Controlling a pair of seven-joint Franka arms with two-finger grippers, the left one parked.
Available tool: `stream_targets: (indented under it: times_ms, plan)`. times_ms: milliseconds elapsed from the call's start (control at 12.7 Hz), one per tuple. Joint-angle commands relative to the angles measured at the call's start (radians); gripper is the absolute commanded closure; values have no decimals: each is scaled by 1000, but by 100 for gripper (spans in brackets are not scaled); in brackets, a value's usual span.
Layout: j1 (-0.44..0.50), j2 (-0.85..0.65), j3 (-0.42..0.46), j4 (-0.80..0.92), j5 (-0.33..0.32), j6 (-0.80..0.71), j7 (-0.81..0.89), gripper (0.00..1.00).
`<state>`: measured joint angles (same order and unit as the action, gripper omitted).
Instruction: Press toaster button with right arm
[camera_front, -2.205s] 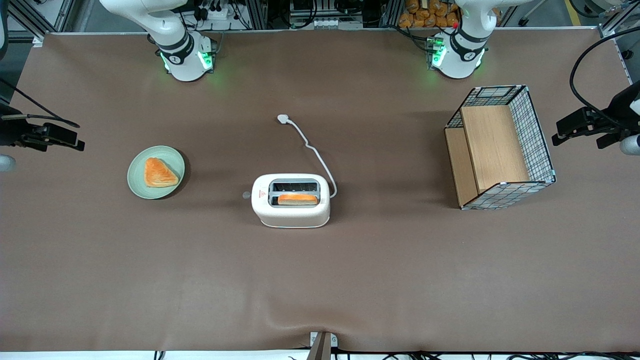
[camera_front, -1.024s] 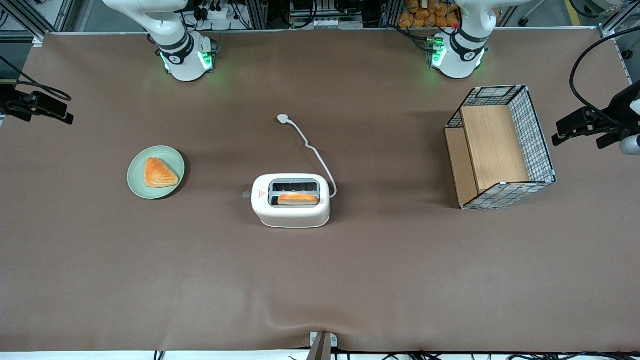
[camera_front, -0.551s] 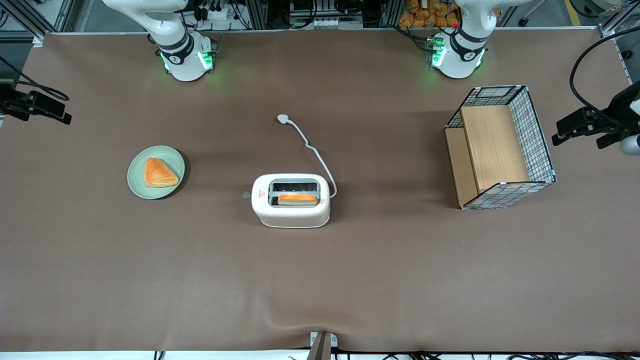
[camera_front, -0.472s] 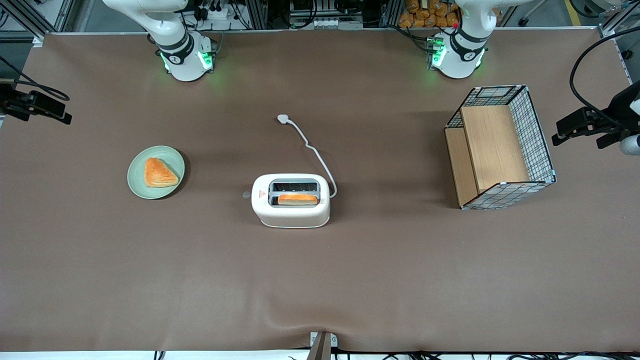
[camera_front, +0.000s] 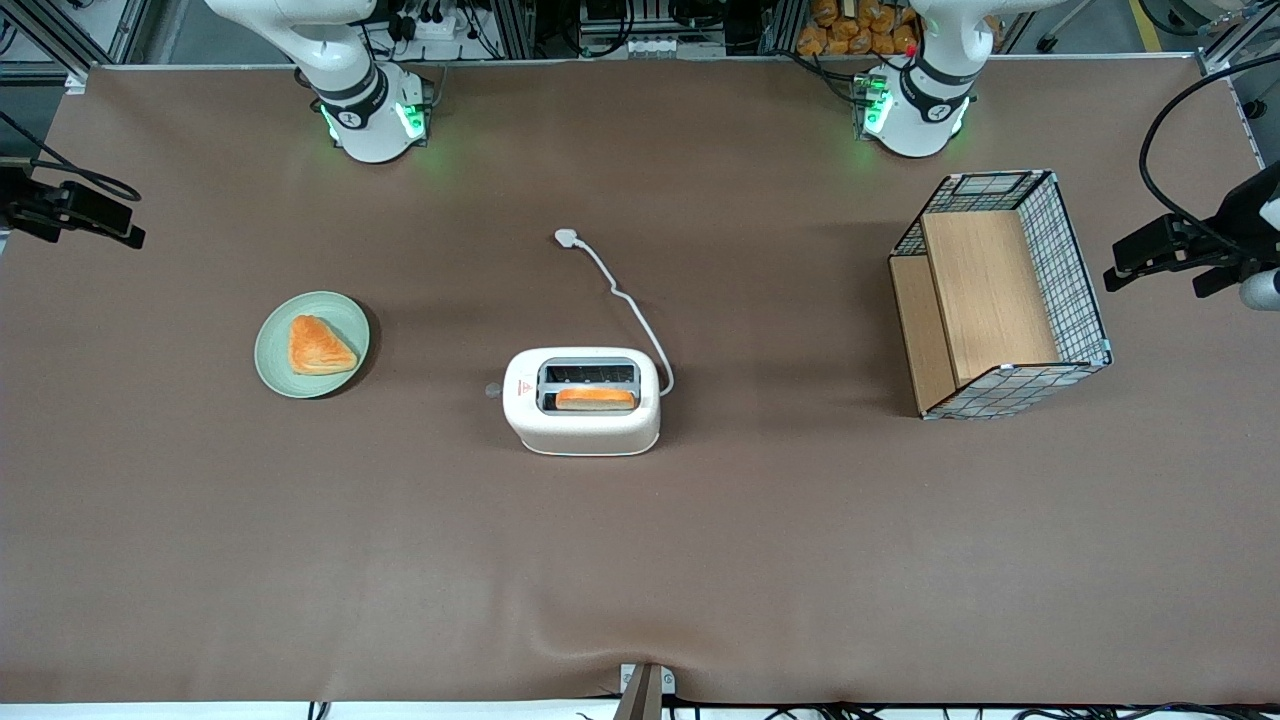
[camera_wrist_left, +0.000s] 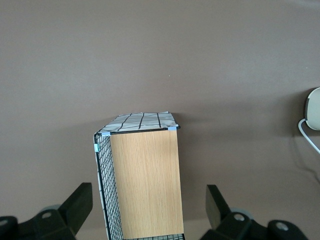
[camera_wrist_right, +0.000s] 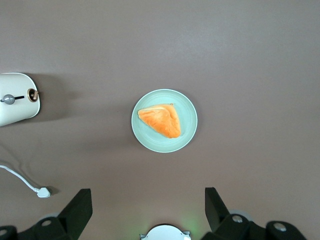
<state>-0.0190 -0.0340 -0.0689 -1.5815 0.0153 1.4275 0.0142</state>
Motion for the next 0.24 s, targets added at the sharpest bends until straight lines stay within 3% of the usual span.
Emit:
stream_targets:
  times_ms: [0,157]
  plan:
    - [-16,-14,17,5,-1,-10,16,0]
    - [-16,-14,17,3,-1,-9,16,0]
